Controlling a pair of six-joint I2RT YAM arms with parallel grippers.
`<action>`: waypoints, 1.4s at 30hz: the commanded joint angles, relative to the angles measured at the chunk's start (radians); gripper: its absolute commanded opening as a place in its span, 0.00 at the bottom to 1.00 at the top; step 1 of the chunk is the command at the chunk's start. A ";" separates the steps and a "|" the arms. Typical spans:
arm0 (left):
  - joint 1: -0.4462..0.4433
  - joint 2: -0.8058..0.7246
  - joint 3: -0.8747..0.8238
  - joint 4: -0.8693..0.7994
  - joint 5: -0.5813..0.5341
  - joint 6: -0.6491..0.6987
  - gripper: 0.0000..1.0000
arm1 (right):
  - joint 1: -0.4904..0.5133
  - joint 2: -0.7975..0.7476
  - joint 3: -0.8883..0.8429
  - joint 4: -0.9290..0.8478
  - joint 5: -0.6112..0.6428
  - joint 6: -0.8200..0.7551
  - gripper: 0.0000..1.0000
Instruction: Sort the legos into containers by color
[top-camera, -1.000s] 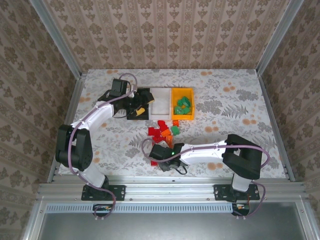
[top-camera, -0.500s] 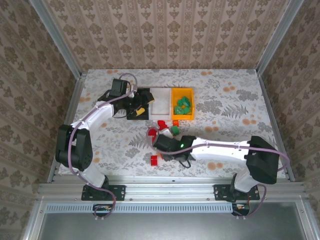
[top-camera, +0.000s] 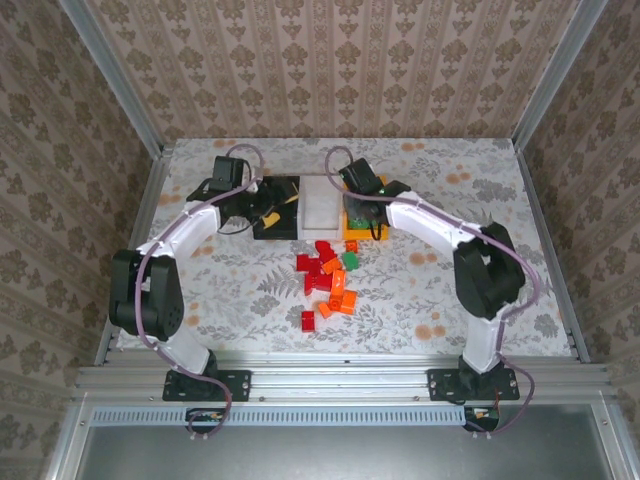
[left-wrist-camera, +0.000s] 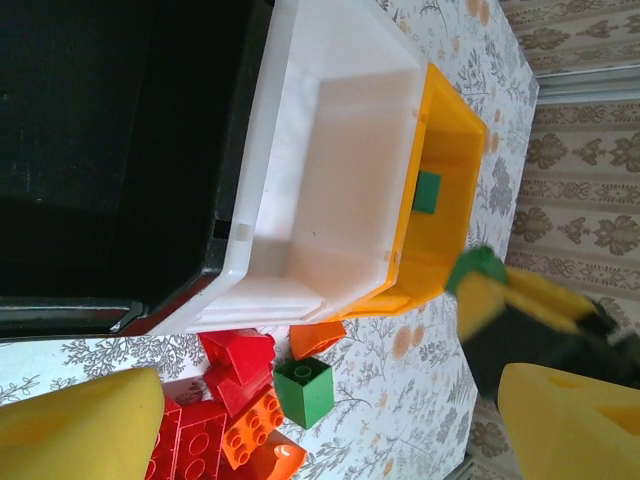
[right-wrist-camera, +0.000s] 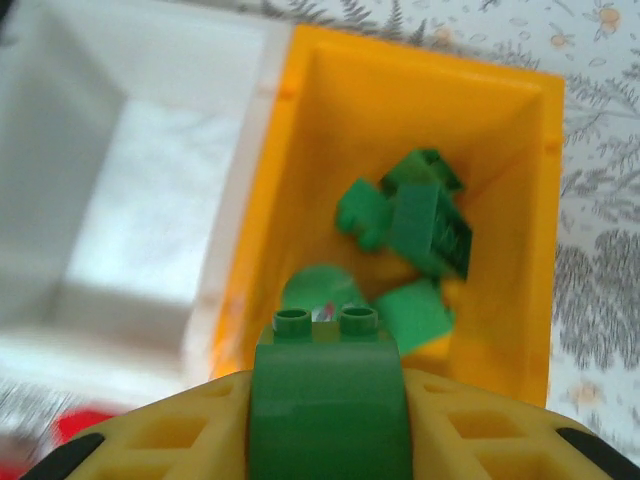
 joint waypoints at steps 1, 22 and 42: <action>0.008 -0.010 -0.003 -0.011 0.007 0.011 0.89 | -0.043 0.092 0.100 -0.050 -0.038 -0.052 0.39; -0.007 -0.021 -0.007 0.000 0.018 0.000 0.89 | 0.095 -0.257 -0.210 0.004 -0.018 0.067 0.54; -0.038 -0.008 0.003 -0.014 0.009 0.018 0.89 | 0.177 -0.072 -0.313 0.084 -0.106 0.139 0.60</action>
